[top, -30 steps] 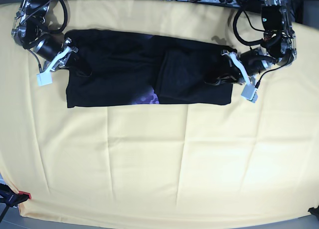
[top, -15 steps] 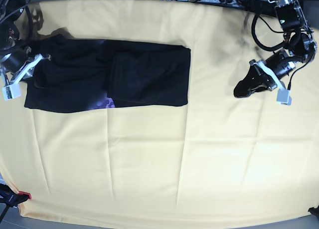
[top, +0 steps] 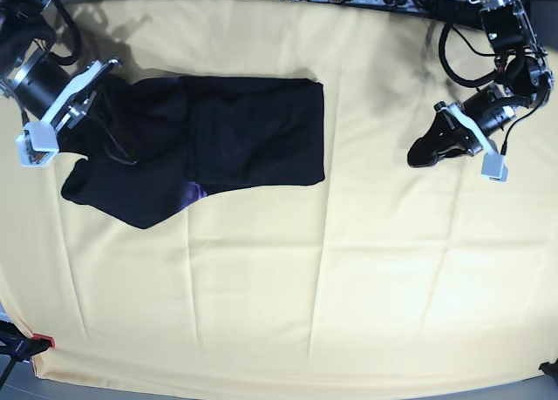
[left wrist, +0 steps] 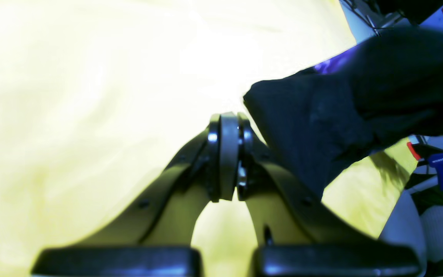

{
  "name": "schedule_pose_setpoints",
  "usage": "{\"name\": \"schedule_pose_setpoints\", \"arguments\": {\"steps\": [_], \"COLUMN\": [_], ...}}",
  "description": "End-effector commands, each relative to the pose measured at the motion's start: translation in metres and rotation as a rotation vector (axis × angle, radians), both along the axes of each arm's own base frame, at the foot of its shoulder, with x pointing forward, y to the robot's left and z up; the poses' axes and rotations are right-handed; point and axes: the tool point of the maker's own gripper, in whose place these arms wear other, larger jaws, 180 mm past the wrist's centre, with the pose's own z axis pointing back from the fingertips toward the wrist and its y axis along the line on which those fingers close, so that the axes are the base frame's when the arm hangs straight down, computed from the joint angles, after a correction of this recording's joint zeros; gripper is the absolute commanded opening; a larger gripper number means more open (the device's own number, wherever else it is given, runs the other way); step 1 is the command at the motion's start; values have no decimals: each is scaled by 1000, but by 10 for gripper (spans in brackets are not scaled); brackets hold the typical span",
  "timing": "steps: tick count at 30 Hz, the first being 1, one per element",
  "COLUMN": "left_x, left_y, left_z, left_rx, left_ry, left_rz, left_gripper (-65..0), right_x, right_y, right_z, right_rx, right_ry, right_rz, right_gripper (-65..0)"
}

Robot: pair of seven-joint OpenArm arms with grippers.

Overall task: Fold the T-shirt properly
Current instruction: 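Release with the left gripper and grasp the folded bundle with the right gripper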

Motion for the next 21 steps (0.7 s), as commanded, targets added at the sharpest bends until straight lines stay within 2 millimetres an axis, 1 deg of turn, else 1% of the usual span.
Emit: {"name": "schedule_pose_setpoints", "arguments": {"steps": [1,2,7,9,13,16,19,20,21], "left_x": [3,2,-4,-5,-7,-10,-10,-10,-10], "left_y": [1,0,-2,-3,-3,-3,-3,-3,-3], "left_z": [12,11,6,5,3,1,0,1,1], "left_rx": [-14,-16,-27,-31,-31,-31,-32,-32,-32], "left_ry": [-44,-42,-23,-18,-11,-3,-2,-2,-2], "left_rz": [1,2,3,4,5,5,5,5,5], "left_gripper": [-650,-650,-650,-650,-650,-650,-650,-650,-650], "right_x": [-1,-1,3,4,5,4,8,9,10], "right_y": [12,23,78,98,133,155,179,188,200], "right_z": [11,8,-18,-24,-34,-44,-57,-63,-68], "right_rx": [31,49,87,97,96,91,103,111,121], "right_ry": [-48,-45,11,15,30,41,58,74,93], "right_rz": [37,63,145,171,222,253,286,307,336], "right_gripper": [-650,-650,-650,-650,-650,-650,-650,-627,-530]}}
